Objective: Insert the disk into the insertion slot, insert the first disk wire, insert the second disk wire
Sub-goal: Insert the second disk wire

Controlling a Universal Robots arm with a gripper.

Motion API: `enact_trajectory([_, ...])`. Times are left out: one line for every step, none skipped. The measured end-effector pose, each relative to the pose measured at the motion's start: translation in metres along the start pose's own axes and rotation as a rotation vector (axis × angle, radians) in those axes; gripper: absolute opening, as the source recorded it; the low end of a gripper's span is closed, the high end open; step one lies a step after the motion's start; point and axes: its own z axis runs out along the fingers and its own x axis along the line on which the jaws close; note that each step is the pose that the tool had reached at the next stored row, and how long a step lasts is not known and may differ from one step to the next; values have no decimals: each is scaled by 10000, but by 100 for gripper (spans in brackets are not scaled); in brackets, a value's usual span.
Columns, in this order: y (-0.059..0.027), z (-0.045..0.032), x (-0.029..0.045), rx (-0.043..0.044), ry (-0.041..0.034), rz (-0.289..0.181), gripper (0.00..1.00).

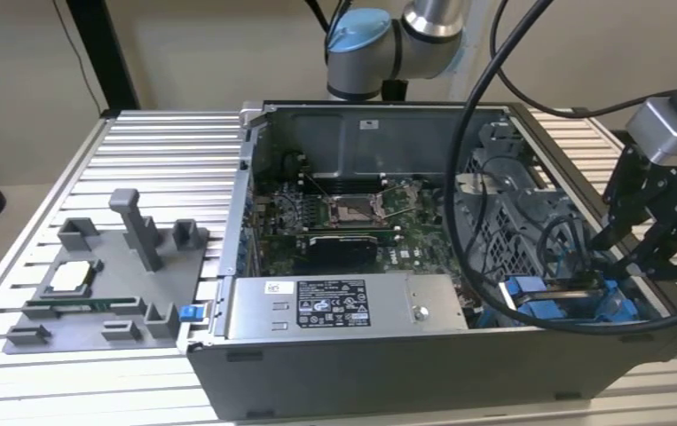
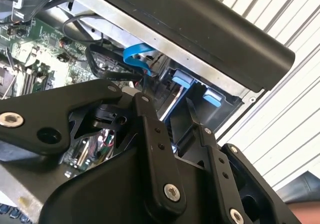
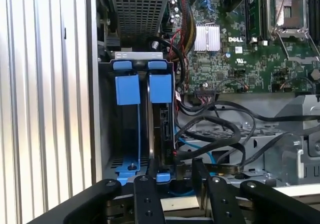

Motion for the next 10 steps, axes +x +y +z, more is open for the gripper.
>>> enact_trajectory([-4, 3, -2, 0, -2, -1, 100])
enact_trajectory([-8, 6, -4, 0, -3, -2, 100])
enact_trajectory([-10, 13, -5, 0, -3, 0, 100])
enact_trajectory([-12, 24, -6, 0, -2, 1, 100])
enact_trajectory([-14, 36, -8, -1, -2, 1, 100])
enact_trajectory([-15, 45, -12, -2, -2, 1, 100])
enact_trajectory([-16, 51, -17, -3, -1, 1, 100])
enact_trajectory([-17, 55, -22, -3, -2, 0, 100])
enact_trajectory([-17, 57, -27, -3, -2, 1, 100])
enact_trajectory([-17, 59, -32, -3, -3, 1, 100])
